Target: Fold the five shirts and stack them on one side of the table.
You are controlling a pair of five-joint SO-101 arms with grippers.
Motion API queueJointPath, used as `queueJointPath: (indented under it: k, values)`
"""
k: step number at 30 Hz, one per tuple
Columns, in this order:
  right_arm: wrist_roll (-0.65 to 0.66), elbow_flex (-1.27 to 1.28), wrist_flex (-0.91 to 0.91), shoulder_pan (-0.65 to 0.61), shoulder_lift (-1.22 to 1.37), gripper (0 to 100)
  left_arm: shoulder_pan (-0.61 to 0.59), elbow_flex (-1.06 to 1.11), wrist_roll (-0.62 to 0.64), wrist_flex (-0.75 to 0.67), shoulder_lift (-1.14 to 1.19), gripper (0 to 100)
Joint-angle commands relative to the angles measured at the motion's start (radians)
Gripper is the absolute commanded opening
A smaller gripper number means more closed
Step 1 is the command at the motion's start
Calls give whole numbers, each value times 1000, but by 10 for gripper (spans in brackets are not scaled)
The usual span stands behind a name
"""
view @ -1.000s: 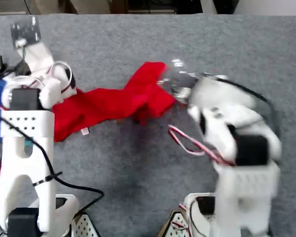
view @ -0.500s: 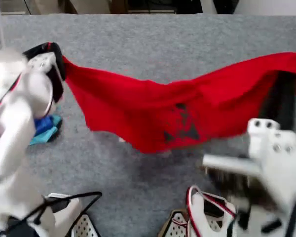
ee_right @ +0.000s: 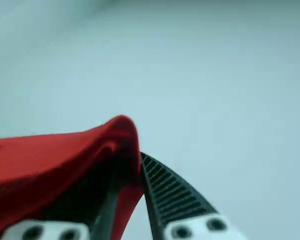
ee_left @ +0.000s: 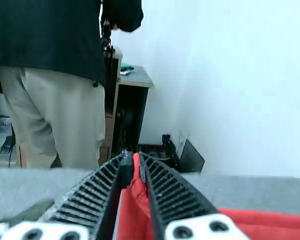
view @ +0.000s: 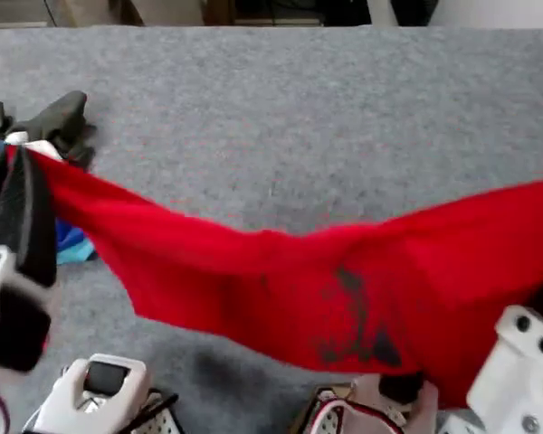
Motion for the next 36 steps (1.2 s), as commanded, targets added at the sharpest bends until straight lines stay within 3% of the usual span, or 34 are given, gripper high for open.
queueJointPath:
  k: [1,5,10,18,23,28,36]
  values:
    - [44,8,91,16,12,4,11,166,-41,9,-45,19]
    - [92,173,110,-50,18,4,11,353,-57,-34,-53,19]
    - [110,536,5,-122,19,4,3,652,-55,-328,-19,19]
    - [103,1118,-634,-188,70,4,-92,1048,-51,-1073,177,19]
    - [101,1213,-985,-237,242,4,-107,1036,-51,-1335,378,19]
    - [101,1118,-1092,-259,455,4,-118,919,-52,-1376,529,19]
    - [101,1026,-801,-252,481,4,-123,832,-58,-1247,630,19]
